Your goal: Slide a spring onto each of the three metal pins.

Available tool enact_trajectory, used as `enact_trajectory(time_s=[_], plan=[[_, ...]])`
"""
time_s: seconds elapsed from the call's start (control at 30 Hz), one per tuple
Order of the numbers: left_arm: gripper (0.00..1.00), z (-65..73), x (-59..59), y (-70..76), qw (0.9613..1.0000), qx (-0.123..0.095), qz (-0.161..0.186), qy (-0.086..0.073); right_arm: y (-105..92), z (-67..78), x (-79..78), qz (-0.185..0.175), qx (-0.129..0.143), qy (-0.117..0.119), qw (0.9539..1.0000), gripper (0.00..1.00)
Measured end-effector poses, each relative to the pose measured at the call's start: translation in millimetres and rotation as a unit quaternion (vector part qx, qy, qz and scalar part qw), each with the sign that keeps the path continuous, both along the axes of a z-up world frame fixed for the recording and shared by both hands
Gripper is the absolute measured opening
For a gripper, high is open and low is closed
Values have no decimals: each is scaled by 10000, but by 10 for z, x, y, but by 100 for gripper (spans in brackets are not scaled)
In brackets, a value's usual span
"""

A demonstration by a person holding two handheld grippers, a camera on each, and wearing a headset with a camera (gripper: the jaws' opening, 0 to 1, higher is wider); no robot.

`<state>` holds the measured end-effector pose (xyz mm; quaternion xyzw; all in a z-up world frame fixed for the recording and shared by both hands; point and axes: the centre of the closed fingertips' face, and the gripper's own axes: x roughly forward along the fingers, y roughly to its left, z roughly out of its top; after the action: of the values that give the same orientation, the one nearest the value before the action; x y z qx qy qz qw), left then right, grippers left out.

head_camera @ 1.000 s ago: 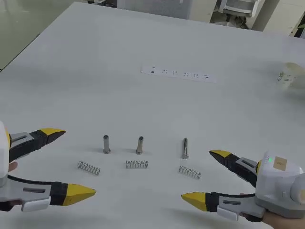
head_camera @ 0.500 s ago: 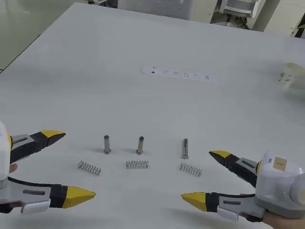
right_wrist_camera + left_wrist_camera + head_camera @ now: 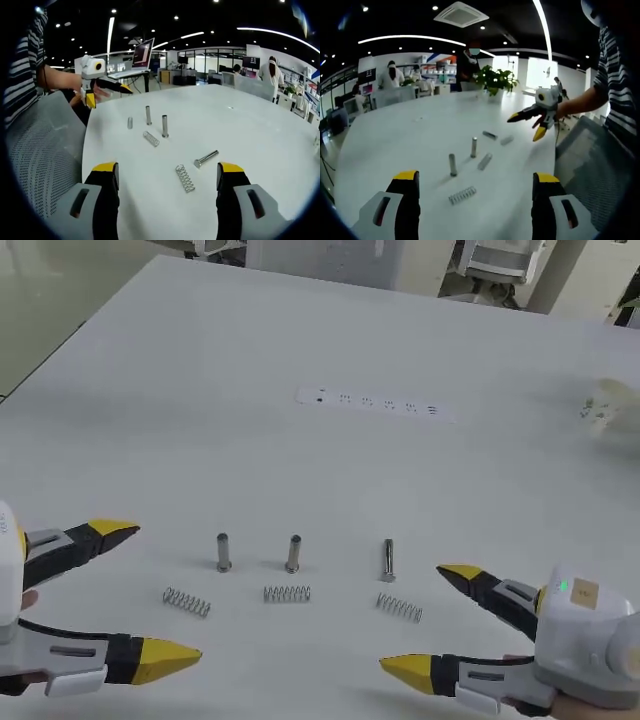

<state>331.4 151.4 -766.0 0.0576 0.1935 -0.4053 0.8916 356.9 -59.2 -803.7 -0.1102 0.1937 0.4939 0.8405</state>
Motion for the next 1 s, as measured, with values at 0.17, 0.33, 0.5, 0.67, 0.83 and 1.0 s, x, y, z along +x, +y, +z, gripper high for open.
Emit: enact_trajectory(time_s=[0.17, 0.33, 0.5, 0.67, 0.83, 1.0], plan=[[90, 4, -12, 12, 10000, 14, 3, -6, 6, -4, -10, 5, -4, 4, 10000, 80], [90, 34, -9, 26, 10000, -8, 30, -39, 9, 20, -8, 0, 15, -16, 10000, 80], [91, 45, 6, 39, 9999, -40, 79, -61, -10, 16, -10, 2, 6, -12, 10000, 80], [91, 18, 2, 49, 10000, -28, 84, -37, -16, 20, -7, -2, 0, -10, 10000, 80], [91, -3, 11, 52, 9999, -45, 92, -22, -9, 43, -2, 16, 1, -31, 10000, 80], [91, -40, 34, 67, 10000, -3, 76, 11, 0, 65, -7, 27, 18, -27, 10000, 80]])
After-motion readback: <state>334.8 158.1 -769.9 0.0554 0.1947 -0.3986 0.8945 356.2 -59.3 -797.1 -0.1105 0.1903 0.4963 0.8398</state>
